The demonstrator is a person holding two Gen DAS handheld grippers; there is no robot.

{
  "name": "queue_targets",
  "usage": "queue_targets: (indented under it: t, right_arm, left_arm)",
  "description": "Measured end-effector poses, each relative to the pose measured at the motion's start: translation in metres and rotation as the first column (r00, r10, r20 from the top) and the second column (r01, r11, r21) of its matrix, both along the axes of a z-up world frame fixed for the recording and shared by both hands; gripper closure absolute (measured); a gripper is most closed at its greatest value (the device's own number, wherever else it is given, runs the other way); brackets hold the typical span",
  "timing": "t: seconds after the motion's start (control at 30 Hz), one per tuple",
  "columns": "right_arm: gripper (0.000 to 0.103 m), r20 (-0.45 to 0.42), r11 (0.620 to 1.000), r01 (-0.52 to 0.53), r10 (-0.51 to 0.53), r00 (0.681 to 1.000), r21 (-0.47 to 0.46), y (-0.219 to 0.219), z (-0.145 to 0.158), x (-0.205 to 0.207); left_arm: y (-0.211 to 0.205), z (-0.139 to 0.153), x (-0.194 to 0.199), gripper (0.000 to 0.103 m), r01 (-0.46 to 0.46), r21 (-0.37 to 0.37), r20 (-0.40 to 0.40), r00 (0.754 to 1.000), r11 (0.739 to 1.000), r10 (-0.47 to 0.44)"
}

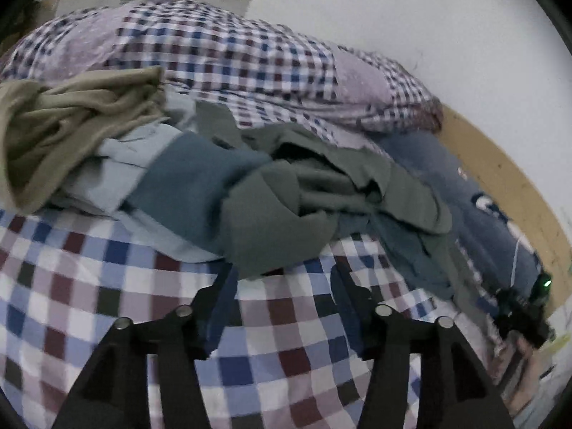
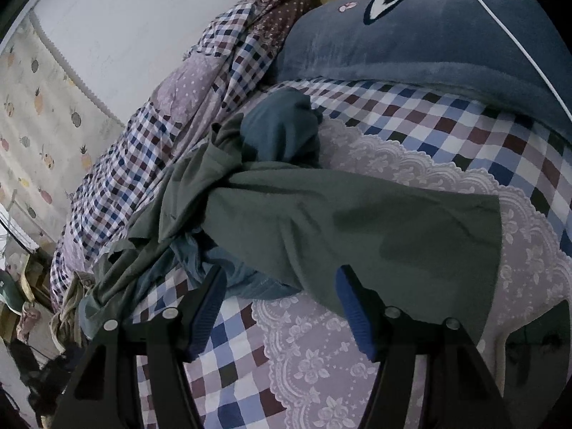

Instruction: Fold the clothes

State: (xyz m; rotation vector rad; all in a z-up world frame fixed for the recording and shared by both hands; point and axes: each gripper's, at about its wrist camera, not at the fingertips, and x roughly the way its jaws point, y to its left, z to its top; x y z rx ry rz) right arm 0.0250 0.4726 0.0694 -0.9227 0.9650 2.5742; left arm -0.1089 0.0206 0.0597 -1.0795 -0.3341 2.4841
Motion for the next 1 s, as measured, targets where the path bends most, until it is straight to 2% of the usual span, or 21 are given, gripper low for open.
queue_targets:
  t: [0.2,0.23,0.27,0.3,0.33,0.37,0.5,0.67,0.77,0.87,0.9,0.93,1.0]
  right_arm:
    - [0.035,0.001,1.000,-0.021,0.021,1.000,-0.007,-0.002,0.000,-0.006]
    - [0.035,0.000,1.000,-0.024,0.024,1.000,-0.008,-0.002,0.000,-0.007]
    - [0.035,-0.001,1.000,-0.026,0.026,1.000,-0.008,-0.002,0.001,-0.007]
    - [0.035,-0.003,1.000,-0.027,0.027,1.000,-0.007,-0.002,0.001,-0.006]
    - [0.035,-0.004,1.000,-0.027,0.027,1.000,-0.007,-0.002,0.001,-0.006]
    - [0.035,-0.004,1.000,-0.026,0.026,1.000,-0.007,-0.002,0.002,-0.006]
    - [0.035,-0.005,1.000,-0.021,0.021,1.000,-0.013,0.000,0.001,-0.005]
    - [0.035,-0.011,1.000,-0.015,0.015,1.000,-0.016,0.002,0.003,-0.002]
    - [0.035,-0.019,1.000,-0.003,0.003,1.000,-0.021,0.006,0.004,0.001]
    - [0.035,-0.024,1.000,0.003,-0.004,1.000,-0.031,0.009,0.005,0.004]
    - [0.035,-0.026,0.999,0.003,-0.004,1.000,-0.033,0.010,0.005,0.005]
    - [0.035,-0.026,0.999,0.001,-0.002,1.000,-0.035,0.010,0.005,0.005]
    - [0.035,-0.023,0.999,-0.003,0.002,1.000,-0.039,0.009,0.004,0.004]
  left_arm:
    - [0.025,-0.020,-0.034,0.038,-0.047,-0.120,0.057,0.997,0.992,0.054]
    - [0.025,-0.022,-0.037,0.040,-0.055,-0.122,0.062,0.996,0.991,0.063]
    - [0.024,-0.025,-0.040,0.046,-0.065,-0.118,0.069,0.995,0.991,0.073]
    - [0.022,-0.028,-0.042,0.081,-0.079,-0.105,0.080,0.993,0.991,0.087]
    - [0.018,-0.029,-0.044,0.101,-0.091,-0.087,0.090,0.991,0.992,0.099]
    - [0.015,-0.026,-0.043,0.102,-0.101,-0.062,0.087,0.991,0.993,0.106]
    - [0.000,0.005,-0.031,0.102,-0.132,-0.010,-0.010,0.991,0.991,0.132]
    - [-0.036,0.073,-0.021,0.102,-0.190,0.091,-0.134,0.970,0.978,0.201]
    - [-0.063,0.120,-0.014,0.103,-0.236,0.131,-0.205,0.944,0.963,0.260]
    - [-0.100,0.166,-0.001,0.103,-0.326,0.172,-0.290,0.885,0.930,0.364]
    - [-0.117,0.178,0.002,0.103,-0.335,0.204,-0.297,0.874,0.920,0.384]
    - [-0.130,0.187,0.004,0.103,-0.336,0.219,-0.299,0.870,0.916,0.391]
    - [-0.142,0.187,0.004,0.103,-0.300,0.185,-0.284,0.895,0.936,0.343]
